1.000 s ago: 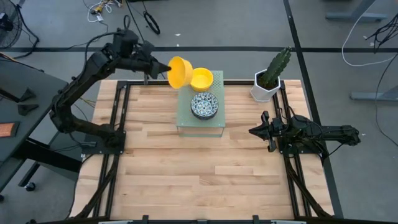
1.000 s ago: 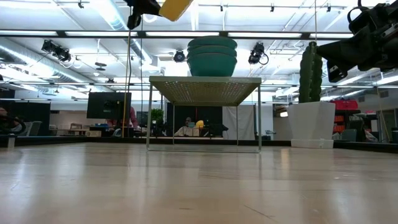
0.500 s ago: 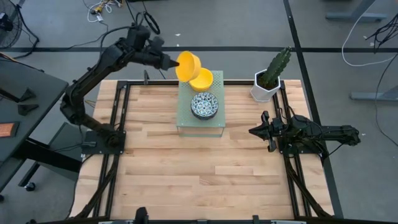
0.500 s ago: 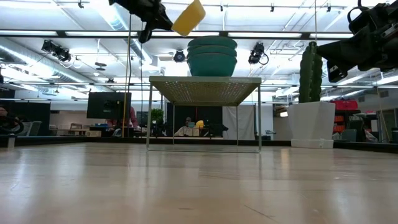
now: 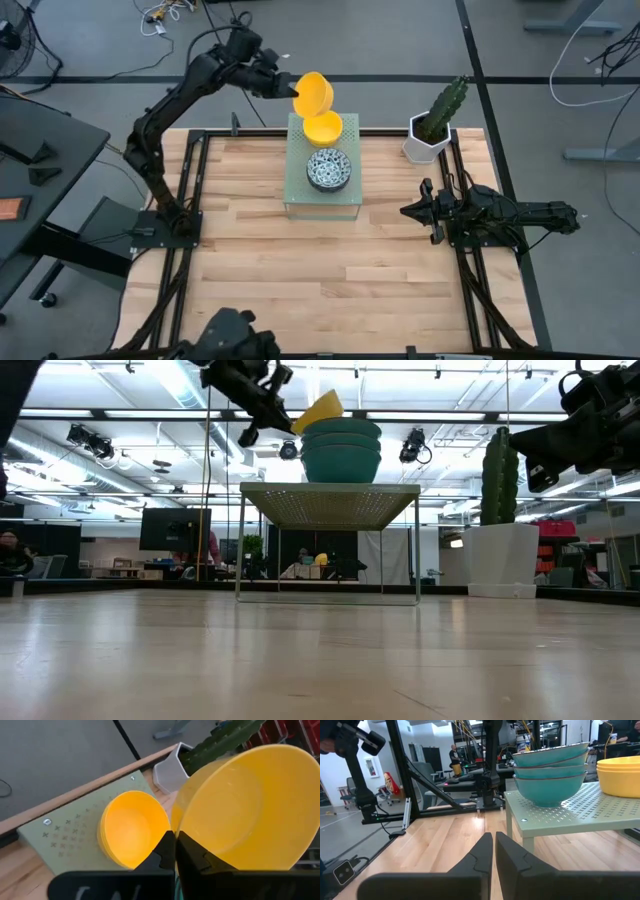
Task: Pick & Place Mini bowls
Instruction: Stack the yellow bowl on top of the other yellow bowls on the shelf
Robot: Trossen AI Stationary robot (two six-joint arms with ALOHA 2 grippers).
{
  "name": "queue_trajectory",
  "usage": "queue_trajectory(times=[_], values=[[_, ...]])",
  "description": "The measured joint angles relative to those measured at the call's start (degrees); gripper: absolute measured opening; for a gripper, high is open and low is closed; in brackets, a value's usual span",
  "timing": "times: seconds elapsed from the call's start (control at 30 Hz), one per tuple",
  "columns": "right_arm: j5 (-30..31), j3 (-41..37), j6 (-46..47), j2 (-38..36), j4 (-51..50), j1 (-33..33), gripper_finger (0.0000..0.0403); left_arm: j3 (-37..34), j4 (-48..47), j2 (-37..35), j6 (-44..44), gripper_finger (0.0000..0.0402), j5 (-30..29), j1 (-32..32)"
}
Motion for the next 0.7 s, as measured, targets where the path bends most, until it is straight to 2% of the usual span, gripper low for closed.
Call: queue_trajectory(times=[0.23,0.7], values=[[0.00,0.00,0.00,0.00,-0.01,-0.01,0.0027,3.14,-0.31,3.76,-1.35,0.0002,0.87,-0.22],[0.00,0.00,-0.02,0.00,0.00,-0.01,0.0027,3.09,-3.72,7.22,-1.46,0.0002,0.06,-2.95]])
